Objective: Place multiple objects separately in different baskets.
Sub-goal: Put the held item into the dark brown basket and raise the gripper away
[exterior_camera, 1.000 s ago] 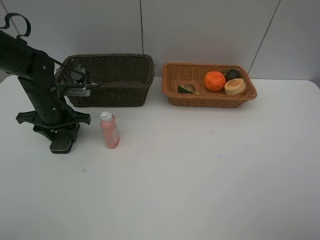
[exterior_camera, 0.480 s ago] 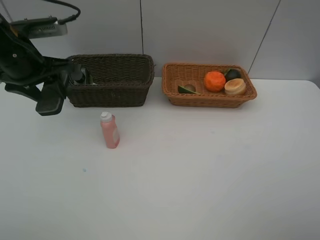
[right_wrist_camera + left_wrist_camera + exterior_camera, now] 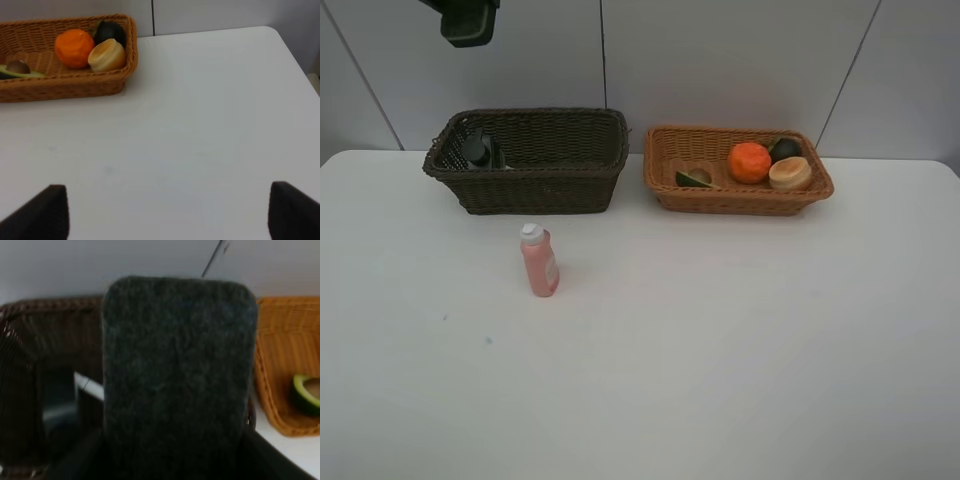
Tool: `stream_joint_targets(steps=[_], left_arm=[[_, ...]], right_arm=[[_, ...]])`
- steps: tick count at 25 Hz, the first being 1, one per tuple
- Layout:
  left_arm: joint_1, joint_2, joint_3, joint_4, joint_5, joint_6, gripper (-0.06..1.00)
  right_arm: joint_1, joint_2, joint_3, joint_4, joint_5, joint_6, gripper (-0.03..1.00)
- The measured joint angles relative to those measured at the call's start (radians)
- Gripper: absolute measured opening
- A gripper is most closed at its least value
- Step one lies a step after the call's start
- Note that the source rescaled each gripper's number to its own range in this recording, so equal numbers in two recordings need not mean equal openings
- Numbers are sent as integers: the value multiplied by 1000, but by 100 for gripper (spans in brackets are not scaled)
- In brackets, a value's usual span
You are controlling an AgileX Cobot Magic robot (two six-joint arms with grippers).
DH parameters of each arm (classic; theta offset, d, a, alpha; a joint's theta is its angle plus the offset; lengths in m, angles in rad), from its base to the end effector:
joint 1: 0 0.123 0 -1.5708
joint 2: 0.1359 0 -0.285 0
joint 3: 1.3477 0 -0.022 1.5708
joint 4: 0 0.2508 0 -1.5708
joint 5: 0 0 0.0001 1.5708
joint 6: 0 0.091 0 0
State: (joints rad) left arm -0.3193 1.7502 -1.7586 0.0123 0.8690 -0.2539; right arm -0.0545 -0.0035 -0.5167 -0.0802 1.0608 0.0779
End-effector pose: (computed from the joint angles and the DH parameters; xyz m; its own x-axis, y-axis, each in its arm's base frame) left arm 0.3810 -0.1251 0.3762 -0.7182 -0.0190 -0.6956 0.1368 0.9763 -0.1679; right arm -0.0078 -0.0059 0.2821 -0.4313 0.0622 -0.9001 0.1339 0.9910 0.0043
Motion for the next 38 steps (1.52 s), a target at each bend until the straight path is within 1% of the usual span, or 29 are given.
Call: stream_joint_targets(steps=[4,6,10,14,19,24,31,36,37,38], left_arm=[[-10,194,-197,14,36,0,37],[-15,293,-273,14,55,1,37],[-15,443,-363,14,90,2,37],[-15,537,-373,14,94,7,37],[-15,607,-375,17,94,24,37],[-15,617,-376,17,92,28,37],[-15,617,-376,18,92,75,37],[-15,617,-377,38,96,103,37],[-15,617,-377,39,101,102,43],[-15,617,-377,39,107,90,58]], right_arm=[[0,0,0,0,0,0,100],[0,0,0,0,0,0,100],[0,0,0,0,0,0,100],[0,0,0,0,0,0,100],[0,0,0,0,0,0,100],[0,0,0,0,0,0,100],[0,0,0,0,0,0,100],[0,0,0,0,0,0,100],[0,0,0,0,0,0,100],[0,0,0,0,0,0,100]])
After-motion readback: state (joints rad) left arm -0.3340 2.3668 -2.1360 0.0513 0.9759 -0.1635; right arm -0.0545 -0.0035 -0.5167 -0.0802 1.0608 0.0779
